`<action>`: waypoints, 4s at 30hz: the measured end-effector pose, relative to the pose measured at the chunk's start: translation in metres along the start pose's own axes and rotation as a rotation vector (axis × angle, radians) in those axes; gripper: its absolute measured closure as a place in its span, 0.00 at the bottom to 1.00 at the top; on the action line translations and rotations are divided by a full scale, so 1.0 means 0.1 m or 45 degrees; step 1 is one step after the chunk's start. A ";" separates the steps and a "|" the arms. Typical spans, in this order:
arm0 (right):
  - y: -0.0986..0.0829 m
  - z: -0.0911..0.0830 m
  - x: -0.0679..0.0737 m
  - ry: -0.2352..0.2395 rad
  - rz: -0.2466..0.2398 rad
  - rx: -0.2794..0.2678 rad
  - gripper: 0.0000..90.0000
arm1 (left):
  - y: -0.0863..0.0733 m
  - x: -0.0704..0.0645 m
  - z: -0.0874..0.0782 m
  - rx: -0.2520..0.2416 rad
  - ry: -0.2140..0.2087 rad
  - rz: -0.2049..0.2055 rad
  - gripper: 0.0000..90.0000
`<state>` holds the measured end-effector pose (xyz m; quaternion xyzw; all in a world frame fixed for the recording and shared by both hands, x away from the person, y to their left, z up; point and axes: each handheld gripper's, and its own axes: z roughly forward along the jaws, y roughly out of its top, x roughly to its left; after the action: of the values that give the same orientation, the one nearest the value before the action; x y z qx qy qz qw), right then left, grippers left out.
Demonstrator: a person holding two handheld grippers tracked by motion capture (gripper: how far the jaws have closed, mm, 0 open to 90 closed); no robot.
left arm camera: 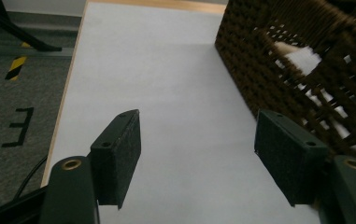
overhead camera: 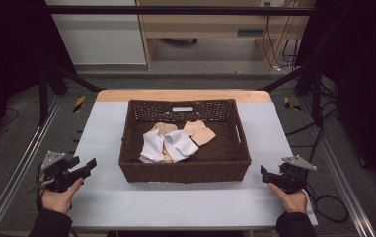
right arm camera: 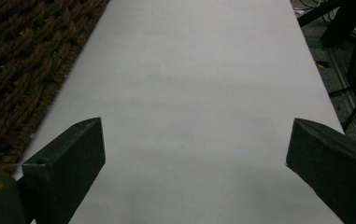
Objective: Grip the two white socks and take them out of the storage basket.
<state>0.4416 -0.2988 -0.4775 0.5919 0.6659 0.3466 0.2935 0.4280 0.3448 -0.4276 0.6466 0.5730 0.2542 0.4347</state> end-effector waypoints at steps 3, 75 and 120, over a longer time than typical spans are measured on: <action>0.00 -0.02 0.00 -0.003 0.005 -0.010 0.06 | 0.05 -0.03 -0.04 -0.017 -0.005 0.005 0.37; 0.01 0.03 0.06 0.015 -0.043 -0.012 0.09 | 1.18 -1.51 1.05 -0.055 -0.129 0.236 0.47; 0.00 0.05 0.06 0.015 -0.066 0.019 0.09 | 0.59 -1.62 1.54 0.277 -0.074 0.390 0.22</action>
<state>0.4449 -0.2922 -0.4804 0.5746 0.6853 0.3374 0.2938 0.5507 0.1490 -0.4256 0.7766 0.4791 0.2352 0.3348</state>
